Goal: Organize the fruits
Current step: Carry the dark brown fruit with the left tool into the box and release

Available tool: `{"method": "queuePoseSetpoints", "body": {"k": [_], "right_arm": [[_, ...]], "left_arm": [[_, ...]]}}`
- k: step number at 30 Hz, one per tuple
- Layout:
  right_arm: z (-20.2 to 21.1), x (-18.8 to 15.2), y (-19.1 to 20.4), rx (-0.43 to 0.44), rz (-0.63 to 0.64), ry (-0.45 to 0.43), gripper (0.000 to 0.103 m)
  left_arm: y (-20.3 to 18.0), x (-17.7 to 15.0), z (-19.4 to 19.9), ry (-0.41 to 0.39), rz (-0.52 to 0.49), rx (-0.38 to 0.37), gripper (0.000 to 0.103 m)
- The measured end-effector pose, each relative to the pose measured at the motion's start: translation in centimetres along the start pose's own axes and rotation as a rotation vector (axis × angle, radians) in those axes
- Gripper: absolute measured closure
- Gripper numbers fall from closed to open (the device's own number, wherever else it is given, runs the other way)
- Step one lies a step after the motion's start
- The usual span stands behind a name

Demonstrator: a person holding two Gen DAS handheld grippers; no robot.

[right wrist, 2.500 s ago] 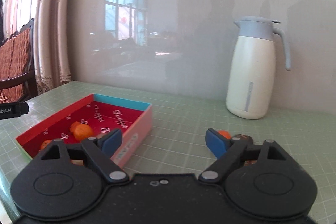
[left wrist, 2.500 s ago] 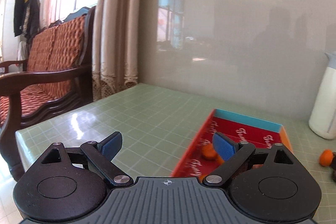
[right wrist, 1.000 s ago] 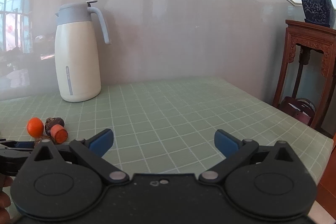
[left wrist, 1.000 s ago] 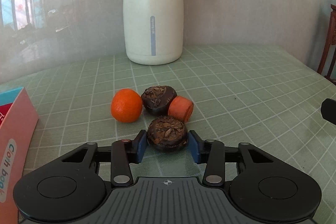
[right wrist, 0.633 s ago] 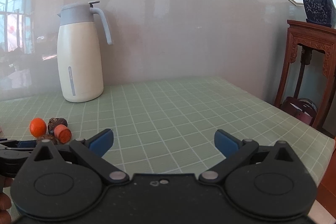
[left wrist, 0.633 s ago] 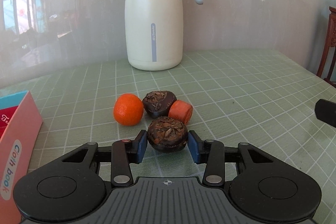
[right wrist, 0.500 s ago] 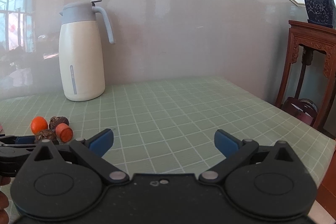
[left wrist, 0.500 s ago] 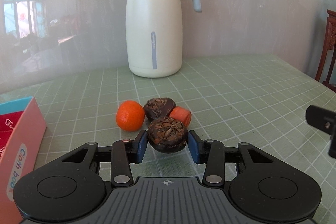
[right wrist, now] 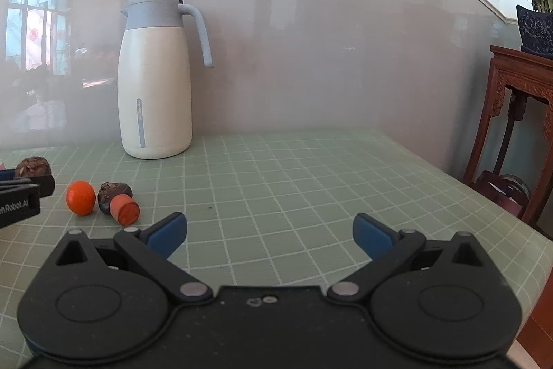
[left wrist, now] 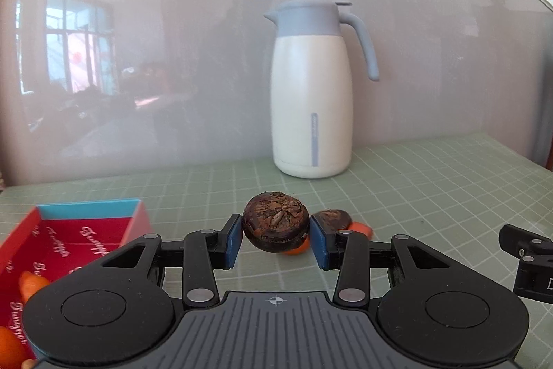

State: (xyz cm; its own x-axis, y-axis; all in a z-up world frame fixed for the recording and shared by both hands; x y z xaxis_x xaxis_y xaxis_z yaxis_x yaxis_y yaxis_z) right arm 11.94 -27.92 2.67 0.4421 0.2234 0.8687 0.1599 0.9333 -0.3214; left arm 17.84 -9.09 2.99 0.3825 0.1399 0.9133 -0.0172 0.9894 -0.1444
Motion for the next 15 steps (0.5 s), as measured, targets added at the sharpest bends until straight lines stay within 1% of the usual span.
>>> {"method": "queuePoseSetpoints", "body": {"k": [9,15], "right_arm": [[0.1,0.3,1.6,0.015,0.036,-0.011,0.0],[0.4,0.5,2.6,0.012,0.05,-0.018,0.0]], "left_arm": [[4.4,0.6,1.5,-0.045,0.054,0.104,0.061],[8.0,0.6,2.0,-0.049,0.101,0.193,0.061]]}}
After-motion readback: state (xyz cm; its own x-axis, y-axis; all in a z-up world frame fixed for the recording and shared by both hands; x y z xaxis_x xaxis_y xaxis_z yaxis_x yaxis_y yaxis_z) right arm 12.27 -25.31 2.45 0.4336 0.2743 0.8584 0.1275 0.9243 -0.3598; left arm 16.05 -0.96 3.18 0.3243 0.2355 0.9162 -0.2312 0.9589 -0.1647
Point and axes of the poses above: each gripper's, at about its wrist camera, not at the fingertips, and z roughly against the way its jaws point, y to its left, x to its top, the point moved 1 cm from there along -z, roughly the way its jaws point, and after that the axes turned 14 degrees about z, right-handed, at the moved point
